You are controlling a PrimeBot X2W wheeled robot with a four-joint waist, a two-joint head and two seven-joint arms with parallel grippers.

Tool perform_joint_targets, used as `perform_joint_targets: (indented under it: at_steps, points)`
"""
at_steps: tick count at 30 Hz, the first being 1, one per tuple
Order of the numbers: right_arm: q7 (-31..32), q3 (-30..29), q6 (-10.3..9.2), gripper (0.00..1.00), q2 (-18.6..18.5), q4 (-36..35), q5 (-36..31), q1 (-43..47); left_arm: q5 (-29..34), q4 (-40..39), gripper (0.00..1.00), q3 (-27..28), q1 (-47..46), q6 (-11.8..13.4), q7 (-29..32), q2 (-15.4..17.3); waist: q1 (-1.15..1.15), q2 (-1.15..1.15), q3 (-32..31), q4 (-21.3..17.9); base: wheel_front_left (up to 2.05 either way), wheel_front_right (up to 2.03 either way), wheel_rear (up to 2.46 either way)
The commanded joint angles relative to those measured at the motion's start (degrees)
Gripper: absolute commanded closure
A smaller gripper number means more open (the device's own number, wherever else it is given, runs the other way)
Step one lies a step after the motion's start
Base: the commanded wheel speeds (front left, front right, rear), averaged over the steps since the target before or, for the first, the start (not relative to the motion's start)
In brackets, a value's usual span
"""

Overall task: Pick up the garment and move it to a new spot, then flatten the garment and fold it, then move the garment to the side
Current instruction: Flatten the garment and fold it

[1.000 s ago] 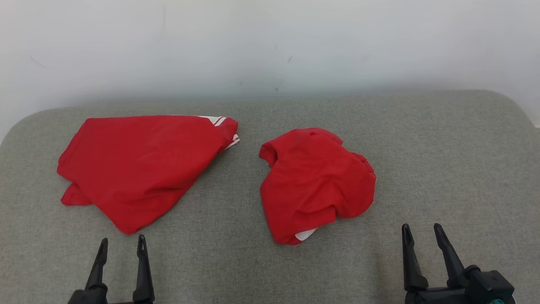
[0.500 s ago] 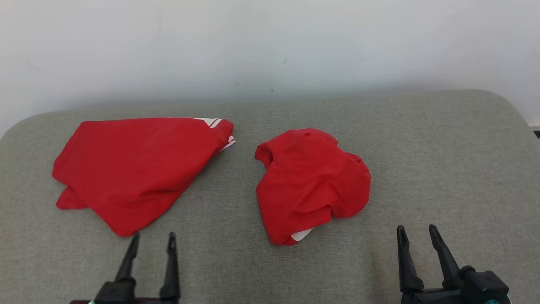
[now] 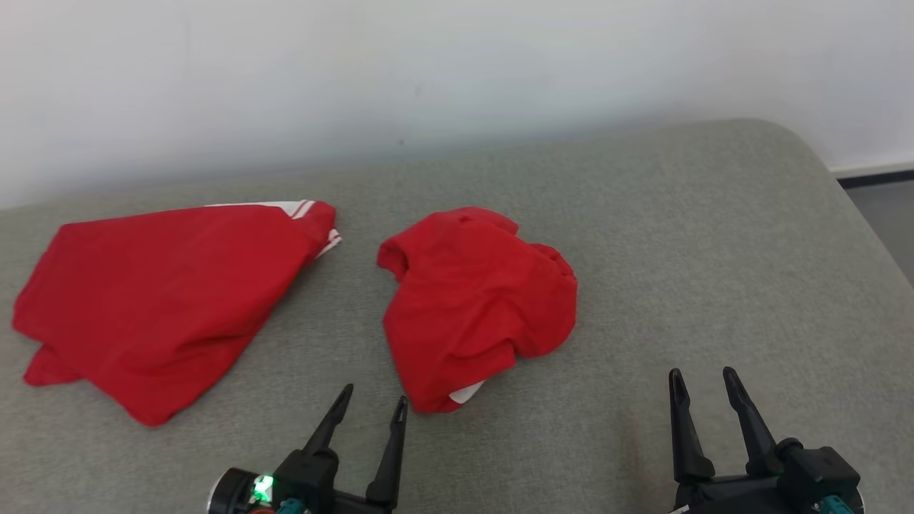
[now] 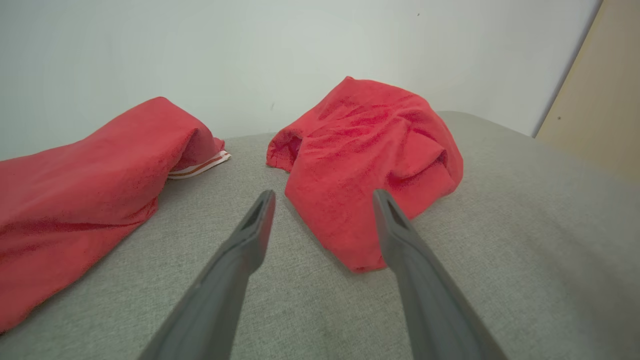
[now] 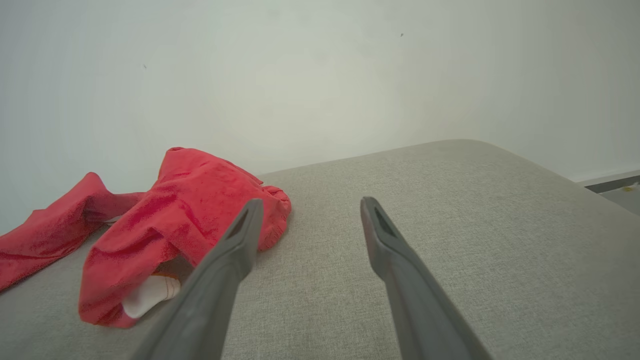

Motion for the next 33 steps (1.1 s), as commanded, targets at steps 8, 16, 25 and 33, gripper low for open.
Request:
perform_joint_targets:
  at_steps: [8, 16, 25, 33]
  points:
    - [-0.03, -0.19, -0.13, 0.00, 0.19, -0.28, 0.39, -2.01, -1.14, 6.91, 0.00, -4.11, -5.41, -0.01, -0.20, 0.03, 0.00, 0.00, 4.88, -5.30, 0.00, 0.00, 0.00]
    - [-0.03, -0.01, -0.13, 0.00, 0.18, -0.09, 1.16, -3.34, -1.62, 14.52, 0.00, -6.17, -9.66, 0.14, -0.20, 0.04, 0.00, 0.00, 6.63, -7.93, 0.00, 0.00, 0.00]
    - [-0.03, -0.87, -0.13, 0.00, 0.18, -0.04, 1.42, -2.71, -2.24, 14.22, 1.00, -6.54, -12.32, 0.22, -0.20, 0.02, 0.00, 0.00, 5.66, -7.24, 0.00, 0.00, 0.00]
    - [-0.03, -0.89, -0.13, 0.00, 0.19, 0.12, 1.96, -1.00, 1.07, 4.42, 1.00, -7.77, -7.97, -0.04, -0.20, 0.65, 0.00, 0.00, 2.90, -2.72, 0.00, 0.00, 0.00]
